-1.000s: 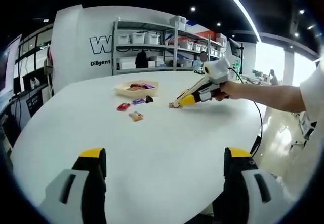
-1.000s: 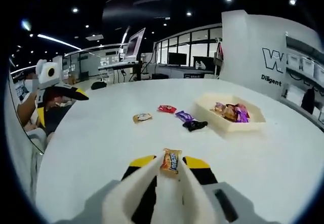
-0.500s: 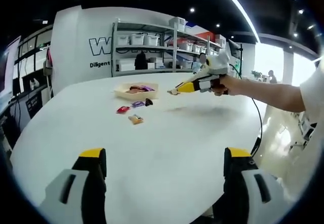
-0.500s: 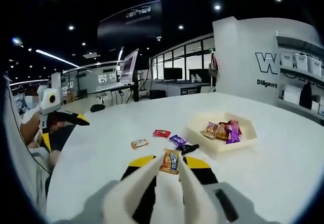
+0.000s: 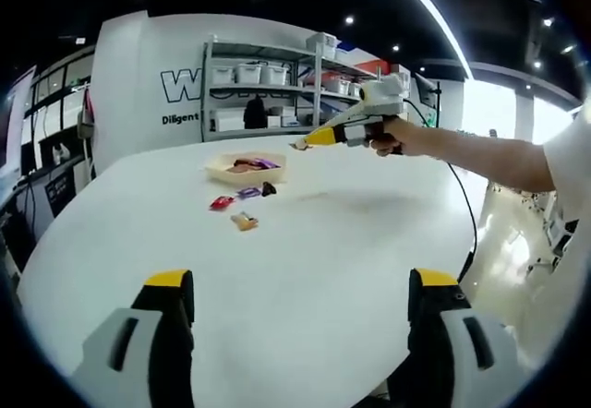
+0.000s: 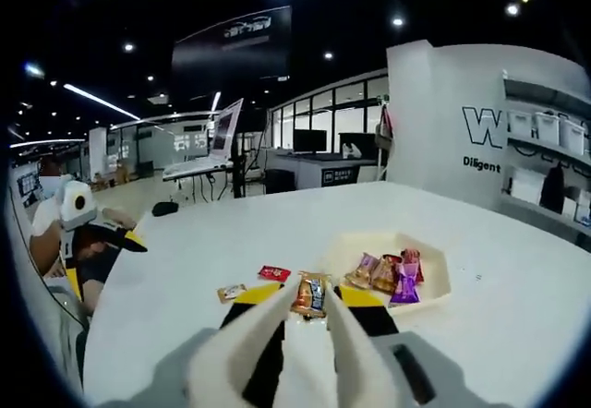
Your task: Place the target food into the container with the food tongs after gripping and lifting it, then release it inside without dropping or visibly crushing the food.
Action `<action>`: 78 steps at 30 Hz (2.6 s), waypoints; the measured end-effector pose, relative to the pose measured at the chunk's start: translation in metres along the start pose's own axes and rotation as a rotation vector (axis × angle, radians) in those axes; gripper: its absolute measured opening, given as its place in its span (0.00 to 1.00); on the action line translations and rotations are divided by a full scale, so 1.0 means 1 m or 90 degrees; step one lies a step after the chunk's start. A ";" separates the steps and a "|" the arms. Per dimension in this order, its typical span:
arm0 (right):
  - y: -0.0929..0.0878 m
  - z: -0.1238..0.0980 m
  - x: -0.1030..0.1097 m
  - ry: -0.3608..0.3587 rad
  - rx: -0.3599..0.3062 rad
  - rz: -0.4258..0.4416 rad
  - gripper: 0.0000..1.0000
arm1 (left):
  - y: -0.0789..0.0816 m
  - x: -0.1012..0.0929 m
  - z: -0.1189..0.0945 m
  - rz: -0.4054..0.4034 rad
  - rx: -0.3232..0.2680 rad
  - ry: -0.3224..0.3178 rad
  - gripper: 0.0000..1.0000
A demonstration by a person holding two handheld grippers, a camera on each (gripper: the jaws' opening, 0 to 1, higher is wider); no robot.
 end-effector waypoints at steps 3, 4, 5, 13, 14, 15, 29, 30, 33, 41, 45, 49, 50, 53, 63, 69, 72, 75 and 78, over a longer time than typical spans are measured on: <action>0.001 0.002 -0.006 -0.005 0.000 0.005 0.13 | 0.000 0.002 0.000 -0.001 -0.001 0.001 0.95; 0.001 0.003 -0.008 -0.006 -0.001 0.008 0.13 | 0.000 0.002 0.000 -0.001 -0.001 0.002 0.95; 0.001 0.003 -0.010 -0.007 -0.002 0.011 0.13 | 0.000 0.003 0.000 -0.002 -0.001 0.002 0.95; 0.001 0.014 -0.029 -0.020 0.009 0.024 0.13 | -0.001 0.008 -0.001 -0.003 0.000 0.010 0.95; 0.001 0.016 -0.032 -0.022 0.011 0.024 0.13 | -0.001 0.009 -0.001 -0.004 0.000 0.010 0.95; 0.001 0.017 -0.034 -0.024 0.013 0.025 0.13 | -0.001 0.009 -0.001 -0.004 0.001 0.011 0.95; -0.019 0.043 -0.063 -0.048 0.036 0.059 0.13 | -0.004 0.020 0.000 -0.008 0.009 0.027 0.95; -0.020 0.045 -0.064 -0.049 0.038 0.060 0.13 | -0.004 0.021 0.000 -0.009 0.009 0.029 0.95; -0.023 0.053 -0.067 -0.048 0.045 0.060 0.13 | -0.005 0.022 0.001 -0.010 0.011 0.031 0.95; -0.032 0.067 -0.075 -0.047 0.066 0.065 0.14 | -0.007 0.023 0.004 -0.011 0.021 0.032 0.95; -0.035 0.068 -0.078 -0.046 0.063 0.069 0.15 | -0.009 0.026 0.006 -0.011 0.029 0.034 0.95; -0.035 0.068 -0.081 -0.050 0.062 0.069 0.16 | -0.010 0.027 0.008 -0.016 0.031 0.033 0.95; -0.035 0.068 -0.081 -0.051 0.061 0.068 0.17 | -0.009 0.026 0.008 -0.014 0.031 0.033 0.95; -0.035 0.068 -0.083 -0.053 0.053 0.074 0.17 | -0.008 0.025 0.008 -0.010 0.031 0.031 0.95; -0.031 0.058 -0.072 -0.049 0.039 0.071 0.18 | -0.004 0.024 0.007 -0.007 0.023 0.029 0.95; -0.028 0.051 -0.060 -0.042 0.038 0.060 0.18 | -0.003 0.020 0.005 -0.004 0.019 0.021 0.95; -0.025 0.048 -0.056 -0.041 0.038 0.053 0.18 | -0.002 0.019 0.004 -0.004 0.016 0.020 0.95; -0.022 0.047 -0.051 -0.036 0.036 0.053 0.18 | -0.001 0.019 0.001 -0.004 0.012 0.020 0.95; -0.023 0.048 -0.041 -0.035 0.040 0.059 0.18 | 0.000 0.018 -0.001 -0.003 0.006 0.020 0.95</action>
Point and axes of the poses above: the point that each gripper's makers call its tool centre point, and the gripper's own axes: z roughly forward along the fingers, x roughly to its left, y roughly out of its top, the point moved 10 cm from there along -z, roughly backward along the fingers, and after that the axes turned 12 degrees about y, right-handed, at the moved point
